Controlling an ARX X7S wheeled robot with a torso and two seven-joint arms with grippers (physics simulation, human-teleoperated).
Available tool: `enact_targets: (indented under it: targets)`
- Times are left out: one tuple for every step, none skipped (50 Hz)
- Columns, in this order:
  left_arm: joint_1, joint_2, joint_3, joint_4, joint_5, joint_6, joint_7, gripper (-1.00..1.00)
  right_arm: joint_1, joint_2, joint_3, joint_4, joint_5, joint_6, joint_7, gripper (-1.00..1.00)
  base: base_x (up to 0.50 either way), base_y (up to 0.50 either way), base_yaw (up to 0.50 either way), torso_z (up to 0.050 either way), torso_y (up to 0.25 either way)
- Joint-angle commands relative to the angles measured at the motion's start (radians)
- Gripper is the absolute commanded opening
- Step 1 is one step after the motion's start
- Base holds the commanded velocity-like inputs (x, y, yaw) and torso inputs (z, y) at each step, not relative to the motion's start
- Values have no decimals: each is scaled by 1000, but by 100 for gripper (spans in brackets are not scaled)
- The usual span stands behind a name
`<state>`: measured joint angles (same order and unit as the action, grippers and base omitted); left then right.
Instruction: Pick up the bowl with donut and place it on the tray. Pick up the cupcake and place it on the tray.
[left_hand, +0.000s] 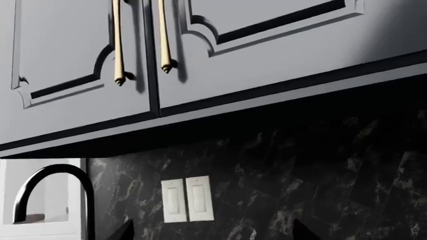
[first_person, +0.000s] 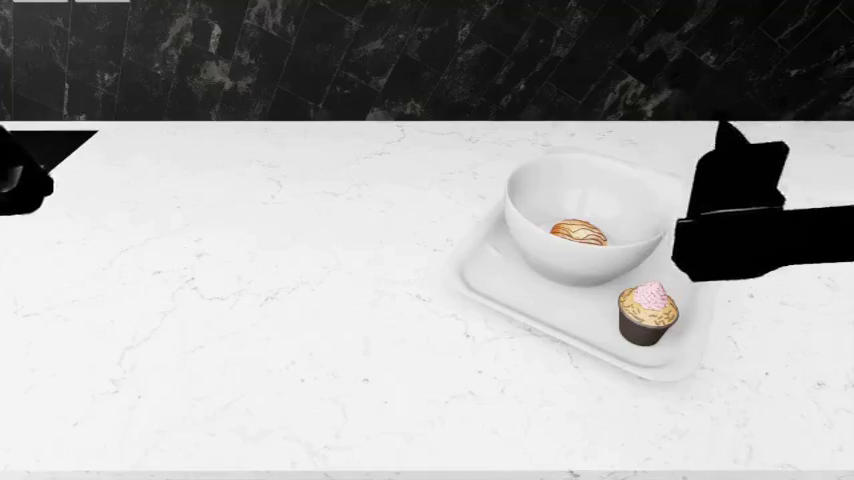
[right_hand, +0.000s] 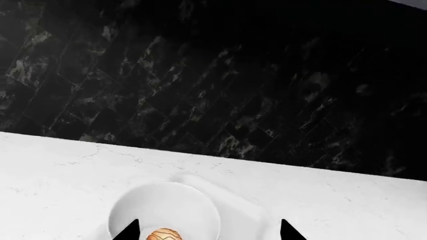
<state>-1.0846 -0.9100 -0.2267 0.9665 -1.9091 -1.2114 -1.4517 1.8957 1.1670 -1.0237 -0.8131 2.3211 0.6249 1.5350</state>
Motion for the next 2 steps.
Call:
enact_targets:
  targets:
    - [-61, -17, 99, 41, -57, 62, -82, 100, -134, 75, 184, -234, -66, -15, 34, 100, 0, 0, 0, 0, 0]
    - [-75, -20, 119, 47, -65, 72, -97, 100, -199, 73, 264, -234, -64, 10, 35, 100, 0, 0, 0, 0, 0]
